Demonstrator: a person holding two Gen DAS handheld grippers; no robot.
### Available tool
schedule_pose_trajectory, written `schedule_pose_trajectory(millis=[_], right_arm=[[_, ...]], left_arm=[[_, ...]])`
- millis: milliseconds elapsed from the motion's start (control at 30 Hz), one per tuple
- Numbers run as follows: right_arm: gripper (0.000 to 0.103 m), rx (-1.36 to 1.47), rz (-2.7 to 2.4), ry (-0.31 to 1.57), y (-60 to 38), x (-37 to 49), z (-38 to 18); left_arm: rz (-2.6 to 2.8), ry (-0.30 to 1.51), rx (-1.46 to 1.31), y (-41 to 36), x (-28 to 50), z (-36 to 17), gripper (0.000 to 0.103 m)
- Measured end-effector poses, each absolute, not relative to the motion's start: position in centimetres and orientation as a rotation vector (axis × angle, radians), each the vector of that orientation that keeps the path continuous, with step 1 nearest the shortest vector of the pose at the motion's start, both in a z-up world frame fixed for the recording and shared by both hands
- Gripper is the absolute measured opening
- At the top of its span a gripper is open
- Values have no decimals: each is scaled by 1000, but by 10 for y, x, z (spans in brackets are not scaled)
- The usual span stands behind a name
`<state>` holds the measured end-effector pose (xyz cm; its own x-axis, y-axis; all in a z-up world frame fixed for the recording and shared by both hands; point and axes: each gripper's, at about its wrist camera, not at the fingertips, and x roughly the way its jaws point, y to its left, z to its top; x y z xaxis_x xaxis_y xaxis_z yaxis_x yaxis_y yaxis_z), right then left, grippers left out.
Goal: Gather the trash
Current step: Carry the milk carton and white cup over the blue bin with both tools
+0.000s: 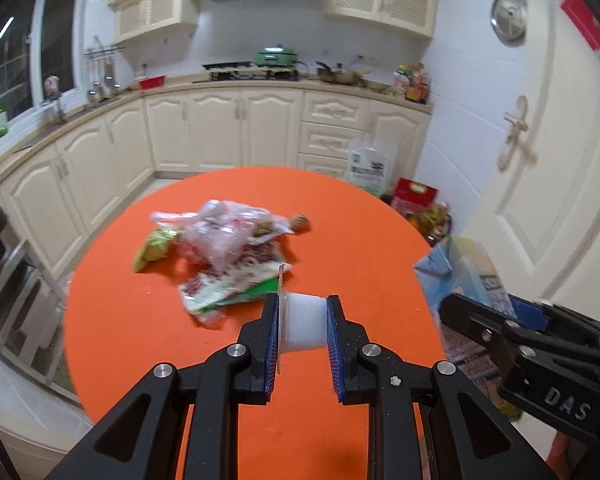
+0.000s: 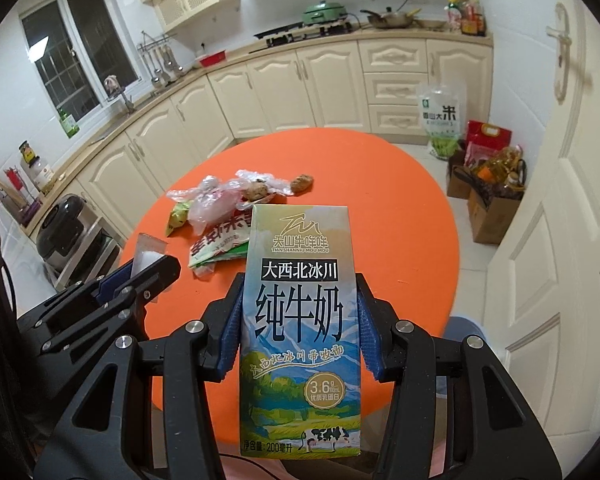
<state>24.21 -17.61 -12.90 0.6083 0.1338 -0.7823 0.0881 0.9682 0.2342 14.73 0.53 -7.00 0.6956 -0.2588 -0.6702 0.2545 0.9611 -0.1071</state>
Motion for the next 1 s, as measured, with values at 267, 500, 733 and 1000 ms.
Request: schedule_pose_trajectory(millis=[267, 500, 733, 1000], right_arm=[[47, 316, -151, 913, -238, 217, -135], [47, 370, -342, 930, -306, 187, -145], [47, 421, -513, 952, -367, 154, -160], [47, 497, -618, 1014, -426, 130, -195]], left_arm=[[-410, 801, 65, -60, 160, -83, 18], [-534, 853, 152, -135, 174, -100, 18], [-673, 921, 232, -212, 198, -129, 18], [-761, 1017, 317, -296, 242, -172, 18]])
